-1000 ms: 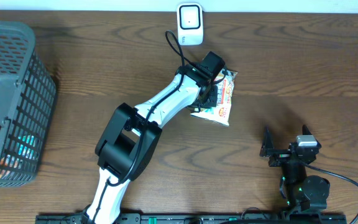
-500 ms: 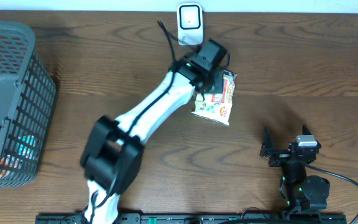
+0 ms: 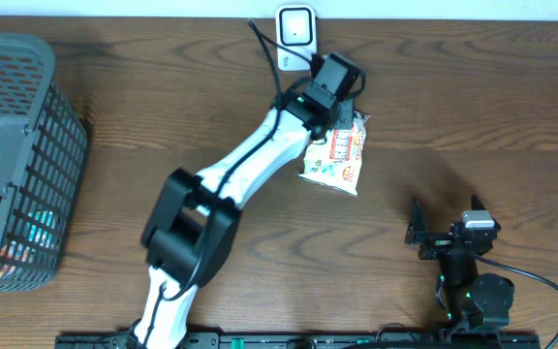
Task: Scan the item barcode
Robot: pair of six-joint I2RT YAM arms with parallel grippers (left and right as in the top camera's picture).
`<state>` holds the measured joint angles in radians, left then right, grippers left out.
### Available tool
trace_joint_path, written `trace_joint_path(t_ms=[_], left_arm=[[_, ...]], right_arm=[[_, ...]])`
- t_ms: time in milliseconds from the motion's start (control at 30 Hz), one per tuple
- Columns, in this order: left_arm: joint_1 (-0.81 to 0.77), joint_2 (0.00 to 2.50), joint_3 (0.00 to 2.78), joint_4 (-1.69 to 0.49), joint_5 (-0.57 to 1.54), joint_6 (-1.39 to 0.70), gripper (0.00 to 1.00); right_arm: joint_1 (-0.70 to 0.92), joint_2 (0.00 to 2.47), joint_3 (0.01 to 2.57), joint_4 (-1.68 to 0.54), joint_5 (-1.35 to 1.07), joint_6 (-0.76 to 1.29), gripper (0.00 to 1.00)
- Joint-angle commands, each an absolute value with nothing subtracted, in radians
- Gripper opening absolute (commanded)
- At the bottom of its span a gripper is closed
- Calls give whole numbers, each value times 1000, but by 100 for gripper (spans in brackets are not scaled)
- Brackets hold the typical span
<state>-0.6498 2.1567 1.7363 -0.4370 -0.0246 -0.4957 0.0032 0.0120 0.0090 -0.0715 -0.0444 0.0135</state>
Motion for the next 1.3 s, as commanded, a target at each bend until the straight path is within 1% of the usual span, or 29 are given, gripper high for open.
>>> trace_joint_path(t_ms=[0,133,267,367,567,733,867,933,1267], left_arm=[[-646,2211,1720,-438,-95,-498,25],[-645,2252,1720,-439,-100,-485,25],[-635,2245,1721,-440,-170,-479,25],[-613,2206,1721,-466,-238,-480,25],[-573,2064,1721,-523,-239,-484,25],[-579,1989,1721,-531,-138,-483,26],[-590,2003,1721,-532,19,-486,26],[-601,2023,1721,-532,61,-503,26],[-694,2192,1720,-551,64,-513,26]], right_arm=[[7,7,6,-75,-36,3,99],[7,7,6,-75,-36,3,99],[7,7,6,-75,-36,3,99],[7,7,6,-75,-36,2,99],[7,7,6,-75,-36,2,99],[7,7,6,-75,-36,3,99],[7,7,6,-75,-36,3,99],[7,7,6,-75,-36,3,99],[7,7,6,-75,-36,3,99]])
